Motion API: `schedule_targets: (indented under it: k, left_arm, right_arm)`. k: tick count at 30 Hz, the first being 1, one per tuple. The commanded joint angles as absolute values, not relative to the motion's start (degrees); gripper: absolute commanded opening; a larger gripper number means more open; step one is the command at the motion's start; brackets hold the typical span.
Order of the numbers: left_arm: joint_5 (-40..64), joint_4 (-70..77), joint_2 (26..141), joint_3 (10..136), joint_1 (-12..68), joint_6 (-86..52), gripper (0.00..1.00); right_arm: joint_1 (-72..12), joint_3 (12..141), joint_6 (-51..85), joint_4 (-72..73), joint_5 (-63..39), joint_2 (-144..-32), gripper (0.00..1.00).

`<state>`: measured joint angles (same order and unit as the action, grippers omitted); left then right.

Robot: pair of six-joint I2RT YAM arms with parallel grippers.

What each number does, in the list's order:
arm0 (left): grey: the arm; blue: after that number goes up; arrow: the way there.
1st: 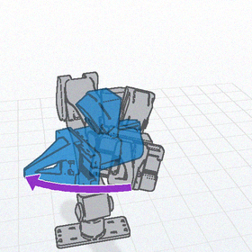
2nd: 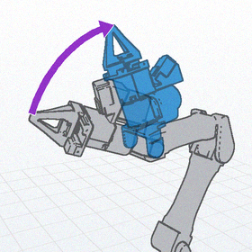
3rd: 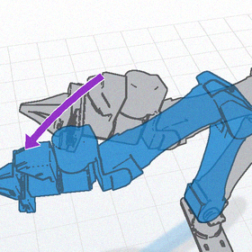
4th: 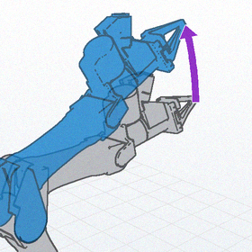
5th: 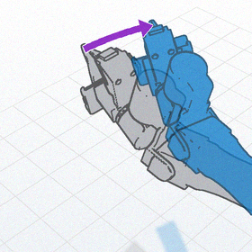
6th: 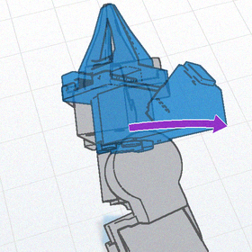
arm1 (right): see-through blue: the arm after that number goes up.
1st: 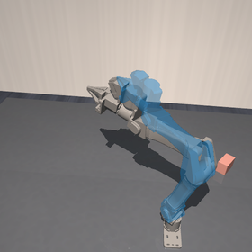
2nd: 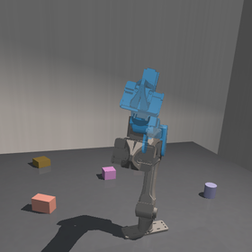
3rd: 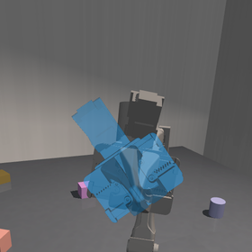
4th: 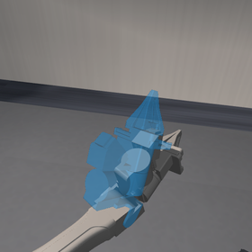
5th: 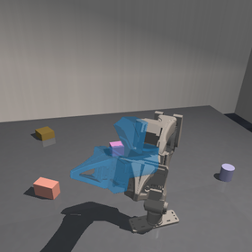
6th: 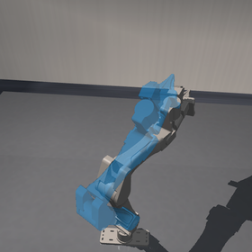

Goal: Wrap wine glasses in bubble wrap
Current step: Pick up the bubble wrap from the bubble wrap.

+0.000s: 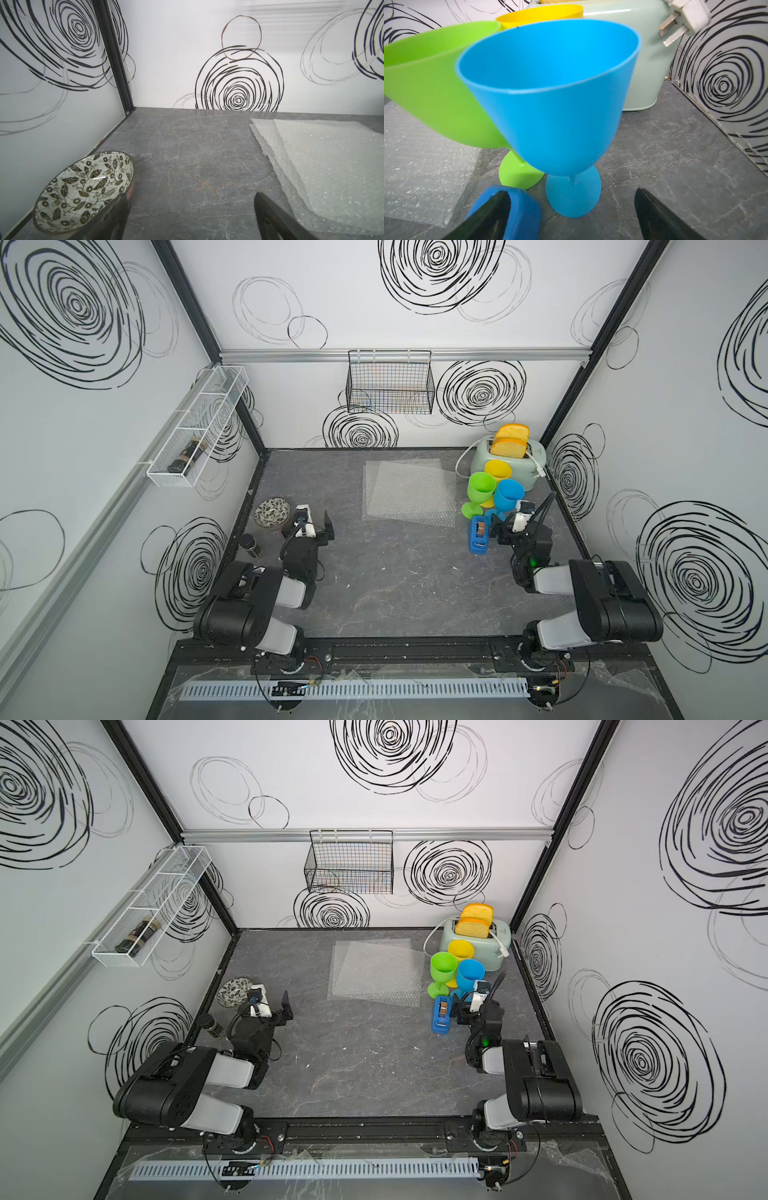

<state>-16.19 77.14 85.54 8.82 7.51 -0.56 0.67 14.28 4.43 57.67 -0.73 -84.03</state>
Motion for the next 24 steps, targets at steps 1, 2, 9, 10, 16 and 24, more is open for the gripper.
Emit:
schedule_targets:
  k: [1,2,9,10,16,24]
  left_arm:
    - [-17.8,84.7,86.2,8.3,8.0,1.1,0.96]
    - [-17.7,84.5,86.2,8.4,8.0,1.1,0.96]
    - [-17.0,84.0,86.1,8.5,7.7,0.9,0.96]
    - [-17.0,83.9,86.1,8.6,7.6,0.9,0.97]
    - [-15.9,78.7,81.9,9.6,8.0,2.0,0.96]
    - [-4.2,29.0,70.1,34.4,13.2,6.8,0.96]
  right_arm:
    - [1.2,15.4,3.4,61.8,-1.1,-84.6,0.97]
    - [1.3,15.4,3.4,61.8,-1.2,-84.6,0.97]
    - [1.6,15.3,3.5,62.0,-2.0,-84.6,0.97]
    - [1.5,15.2,3.5,62.0,-1.7,-84.5,0.97]
    - [1.7,16.4,7.8,50.8,7.0,-73.8,0.97]
    - [2.4,23.9,32.1,17.8,17.9,-55.0,0.97]
